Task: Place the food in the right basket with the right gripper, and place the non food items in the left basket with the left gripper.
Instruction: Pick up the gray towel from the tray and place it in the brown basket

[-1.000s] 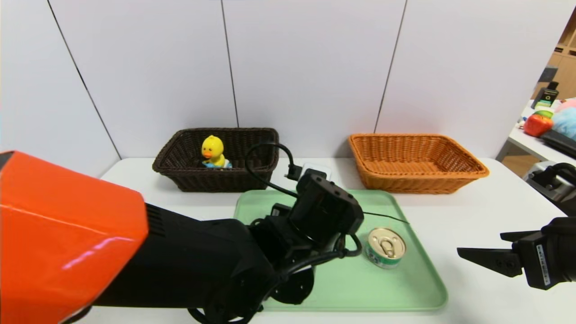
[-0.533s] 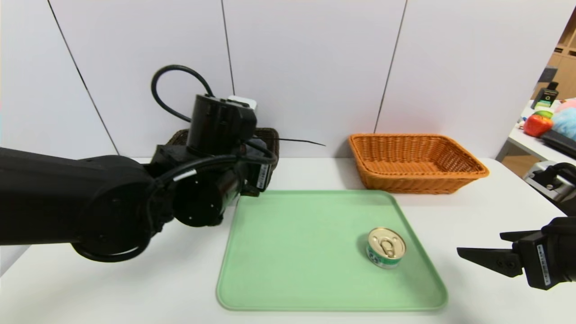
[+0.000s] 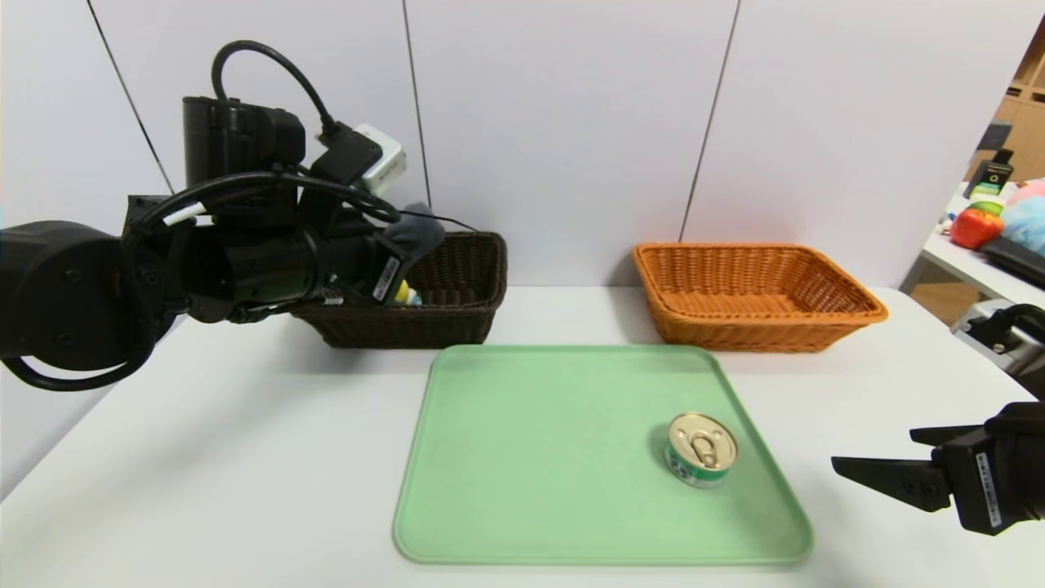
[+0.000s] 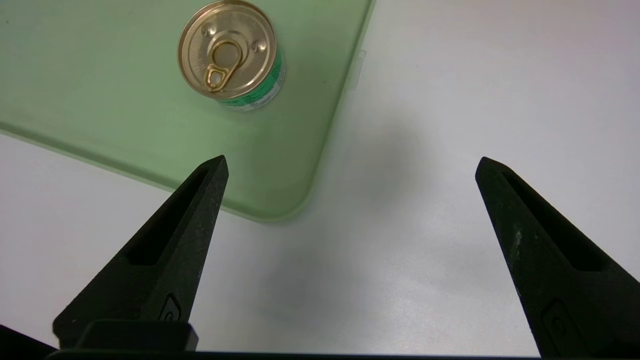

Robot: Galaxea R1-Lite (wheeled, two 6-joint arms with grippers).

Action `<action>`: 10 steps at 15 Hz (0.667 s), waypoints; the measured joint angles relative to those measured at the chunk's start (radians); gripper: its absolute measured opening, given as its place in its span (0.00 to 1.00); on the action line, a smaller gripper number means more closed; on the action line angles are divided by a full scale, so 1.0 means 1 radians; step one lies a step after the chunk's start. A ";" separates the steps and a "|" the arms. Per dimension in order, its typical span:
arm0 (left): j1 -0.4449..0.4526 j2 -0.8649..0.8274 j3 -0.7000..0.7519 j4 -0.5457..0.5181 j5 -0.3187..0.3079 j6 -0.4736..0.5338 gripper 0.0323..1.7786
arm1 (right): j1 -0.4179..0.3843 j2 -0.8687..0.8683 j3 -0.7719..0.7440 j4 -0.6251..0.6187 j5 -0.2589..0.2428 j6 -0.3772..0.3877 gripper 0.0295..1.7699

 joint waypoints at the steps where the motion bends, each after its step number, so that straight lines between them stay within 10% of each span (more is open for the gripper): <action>1: 0.012 0.012 -0.020 -0.001 -0.043 0.026 0.09 | 0.000 -0.002 0.001 0.000 -0.001 0.000 0.97; 10: 0.082 0.253 -0.187 -0.139 -0.193 0.104 0.09 | 0.000 -0.034 0.041 0.001 -0.014 0.000 0.97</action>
